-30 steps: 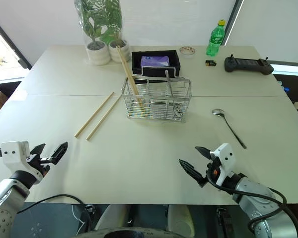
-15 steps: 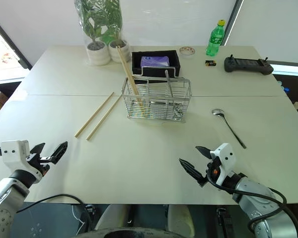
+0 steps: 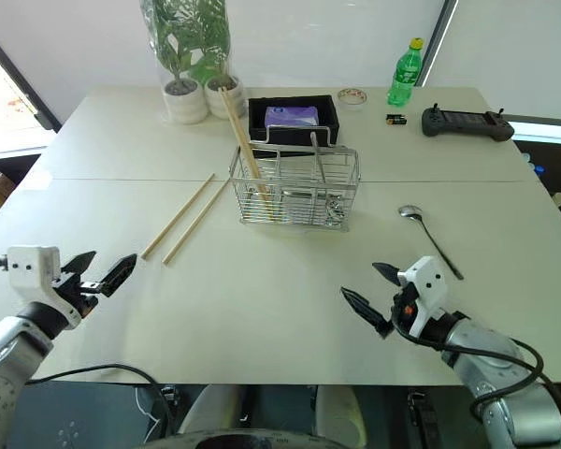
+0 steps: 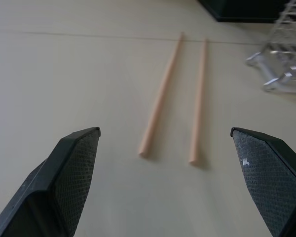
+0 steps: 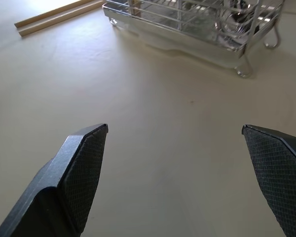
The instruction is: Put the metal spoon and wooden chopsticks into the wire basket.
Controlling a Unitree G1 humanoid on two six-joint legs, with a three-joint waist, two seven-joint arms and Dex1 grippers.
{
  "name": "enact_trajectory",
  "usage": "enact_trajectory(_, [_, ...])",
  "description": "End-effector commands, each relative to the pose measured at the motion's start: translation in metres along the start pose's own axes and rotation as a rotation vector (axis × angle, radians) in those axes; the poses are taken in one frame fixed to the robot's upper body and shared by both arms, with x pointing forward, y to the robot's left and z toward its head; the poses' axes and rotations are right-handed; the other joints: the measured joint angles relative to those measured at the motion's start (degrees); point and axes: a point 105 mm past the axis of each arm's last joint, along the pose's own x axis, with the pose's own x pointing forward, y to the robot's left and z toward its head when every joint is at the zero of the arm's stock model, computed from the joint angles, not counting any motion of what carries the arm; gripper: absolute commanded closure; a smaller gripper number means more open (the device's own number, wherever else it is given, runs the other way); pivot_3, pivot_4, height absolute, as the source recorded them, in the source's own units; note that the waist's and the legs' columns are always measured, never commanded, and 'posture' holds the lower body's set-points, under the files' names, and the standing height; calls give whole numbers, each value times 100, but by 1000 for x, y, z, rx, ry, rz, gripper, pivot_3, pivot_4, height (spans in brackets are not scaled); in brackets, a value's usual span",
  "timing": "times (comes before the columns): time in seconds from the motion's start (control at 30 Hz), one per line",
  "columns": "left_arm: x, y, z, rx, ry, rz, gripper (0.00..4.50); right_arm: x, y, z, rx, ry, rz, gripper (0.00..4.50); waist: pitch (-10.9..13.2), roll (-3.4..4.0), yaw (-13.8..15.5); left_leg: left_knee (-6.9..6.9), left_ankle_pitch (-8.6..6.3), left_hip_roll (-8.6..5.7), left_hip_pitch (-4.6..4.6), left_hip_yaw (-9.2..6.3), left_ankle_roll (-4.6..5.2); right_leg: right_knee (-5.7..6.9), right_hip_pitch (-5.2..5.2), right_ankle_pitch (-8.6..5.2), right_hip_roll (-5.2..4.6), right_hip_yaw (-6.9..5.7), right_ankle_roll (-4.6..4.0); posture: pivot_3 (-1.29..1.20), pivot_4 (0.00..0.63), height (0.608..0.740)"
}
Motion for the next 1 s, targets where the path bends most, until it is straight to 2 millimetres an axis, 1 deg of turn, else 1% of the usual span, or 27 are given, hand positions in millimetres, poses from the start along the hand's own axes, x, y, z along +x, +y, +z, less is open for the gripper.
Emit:
enact_trajectory(0.03, [3, -37, 27, 29, -20, -236, 31, -8, -19, 18, -77, -22, -58, 0, 1, 2, 3, 0, 0, -1, 0, 0, 0, 1, 0, 0, 0, 0, 0, 0, 150, 716])
enact_trajectory(0.07, [4, -42, 31, 37, -16, -273, 31, -10, -24, 21, -86, -23, -72, 0, 2, 3, 1, -1, 0, -1, 1, 0, 1, 2, 0, 0, 0, 0, 0, 0, 150, 716])
enact_trajectory(0.23, [12, -77, 63, 50, -34, -508, 31, -19, -68, 43, -138, -25, -224, 0, 7, 5, -7, 1, 2, -5, 6, 3, 2, 7, 2, 0, 2, 1, -1, 0, 150, 716])
enact_trajectory(0.4, [22, -102, 81, 88, -52, -620, 31, -18, -100, 47, -154, 13, -327, 0, 9, 1, -14, 6, 2, -12, 13, 6, 3, 25, 5, 0, 6, 3, -1, 0, 150, 716])
enact_trajectory(0.53, [27, -116, 88, 102, -73, -679, 31, -14, -125, 46, -97, 11, -400, 0, 11, 2, -23, 6, 3, -14, 13, 9, 4, 37, -2, 0, 6, 8, -1, 0, 150, 716])
enact_trajectory(0.63, [29, -124, 91, 99, -79, -719, 31, -8, -136, 41, -40, 19, -402, 0, 12, 1, -22, 10, 3, -15, 14, 10, 4, 42, -2, 0, 8, 10, -1, 0, 150, 716])
enact_trajectory(0.77, [31, -131, 94, 103, -85, -755, 31, 0, -145, 39, -1, 19, -396, 0, 13, 3, -23, 11, 3, -14, 15, 9, 4, 46, -2, 0, 14, 10, -1, 0, 150, 716])
enact_trajectory(0.9, [35, -130, 98, 103, -104, -743, 31, 8, -143, 40, 4, 22, -357, 0, 16, 5, -29, 15, 3, -14, 14, 10, 5, 47, -2, 0, 15, 14, -1, 0, 150, 716])
enact_trajectory(1.0, [36, -129, 100, 104, -116, -737, 31, 12, -145, 39, 8, 28, -360, 0, 16, 5, -35, 15, 3, -14, 14, 9, 5, 47, -2, 0, 18, 15, -1, 0, 150, 716])
